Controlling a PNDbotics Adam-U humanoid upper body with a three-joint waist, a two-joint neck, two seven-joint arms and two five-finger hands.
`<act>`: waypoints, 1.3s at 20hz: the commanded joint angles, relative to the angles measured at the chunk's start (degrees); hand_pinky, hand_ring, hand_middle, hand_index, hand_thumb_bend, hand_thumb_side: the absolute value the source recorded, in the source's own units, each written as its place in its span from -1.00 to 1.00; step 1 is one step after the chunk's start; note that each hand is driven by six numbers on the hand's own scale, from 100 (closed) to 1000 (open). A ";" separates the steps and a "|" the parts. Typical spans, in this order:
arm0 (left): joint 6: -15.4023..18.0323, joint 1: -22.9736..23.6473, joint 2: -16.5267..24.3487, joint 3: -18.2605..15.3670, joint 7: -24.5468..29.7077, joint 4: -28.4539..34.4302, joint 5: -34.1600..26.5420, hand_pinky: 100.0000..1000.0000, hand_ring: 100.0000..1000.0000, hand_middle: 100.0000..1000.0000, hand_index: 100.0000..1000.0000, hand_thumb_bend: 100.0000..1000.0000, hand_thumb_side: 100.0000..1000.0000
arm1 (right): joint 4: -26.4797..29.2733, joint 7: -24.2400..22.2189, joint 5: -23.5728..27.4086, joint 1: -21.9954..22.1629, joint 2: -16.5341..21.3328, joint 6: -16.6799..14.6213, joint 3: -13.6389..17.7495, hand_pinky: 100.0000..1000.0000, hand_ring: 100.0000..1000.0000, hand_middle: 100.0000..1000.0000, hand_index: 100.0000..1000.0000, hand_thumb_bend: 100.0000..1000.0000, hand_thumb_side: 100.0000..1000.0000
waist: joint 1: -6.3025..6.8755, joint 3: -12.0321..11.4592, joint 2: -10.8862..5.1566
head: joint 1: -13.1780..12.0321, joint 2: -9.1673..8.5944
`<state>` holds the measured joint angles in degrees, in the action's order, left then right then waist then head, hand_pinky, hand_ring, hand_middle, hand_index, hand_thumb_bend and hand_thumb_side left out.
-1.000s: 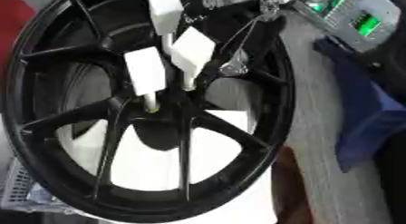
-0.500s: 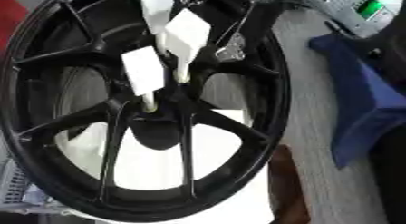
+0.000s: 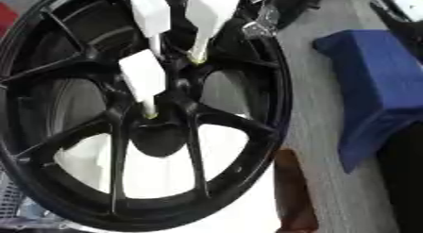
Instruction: Pull the pin out of the wheel hub.
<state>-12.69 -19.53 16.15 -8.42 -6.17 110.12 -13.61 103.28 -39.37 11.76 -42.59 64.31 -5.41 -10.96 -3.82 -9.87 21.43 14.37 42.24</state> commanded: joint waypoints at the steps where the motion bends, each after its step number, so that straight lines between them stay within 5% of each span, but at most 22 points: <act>1: 0.31 0.21 1.64 -1.03 -0.79 0.89 0.38 0.45 0.26 -0.01 0.36 -0.62 0.20 | -0.79 3.03 3.47 2.60 4.85 -0.85 5.81 0.60 0.03 -0.26 0.20 -1.00 -1.00 | 0.87 0.83 -2.14 | -1.57 -0.94; 7: 0.97 1.24 2.09 -1.89 -1.90 0.66 0.52 0.45 0.25 -0.02 0.36 -0.62 0.19 | -8.42 8.60 9.04 11.33 7.64 -3.72 14.87 0.63 0.04 -0.24 0.21 -1.00 -1.00 | 3.23 4.36 -2.84 | -3.90 -2.51; 15: 1.56 1.13 2.27 -2.75 -3.16 0.51 0.84 0.45 0.25 -0.02 0.36 -0.62 0.17 | -19.82 16.00 14.50 23.35 3.30 -7.47 26.90 0.68 0.14 -0.09 0.36 -1.00 -1.00 | 5.24 6.93 -2.97 | -6.79 -3.16; 17: 1.62 1.17 2.29 -2.87 -3.36 0.44 0.82 0.45 0.25 -0.02 0.36 -0.62 0.17 | -22.11 17.91 13.17 26.46 1.34 -6.78 30.01 0.71 0.25 0.06 0.49 -0.84 -1.00 | 5.48 6.96 -2.91 | -6.91 -3.28; 22: 1.69 0.70 2.14 -2.74 -3.38 0.33 0.57 0.45 0.25 -0.02 0.36 -0.61 0.17 | -20.05 22.84 8.42 34.48 -5.41 -4.73 36.98 0.80 0.48 0.46 0.74 -0.53 -1.00 | 5.94 6.47 -2.75 | -6.41 -3.38; 26: 1.67 0.53 1.77 -2.41 -3.04 0.30 0.48 0.45 0.25 -0.02 0.36 -0.61 0.17 | -14.89 26.75 4.51 40.41 -10.47 -4.00 39.26 0.86 0.58 0.62 0.83 -0.48 -0.74 | 6.06 5.75 -2.82 | -5.66 -3.39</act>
<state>-11.08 -18.38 16.66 -10.74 -9.29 109.74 -13.11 86.10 -13.88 17.60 -2.25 53.26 -9.57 26.53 2.42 -4.15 19.80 8.38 39.64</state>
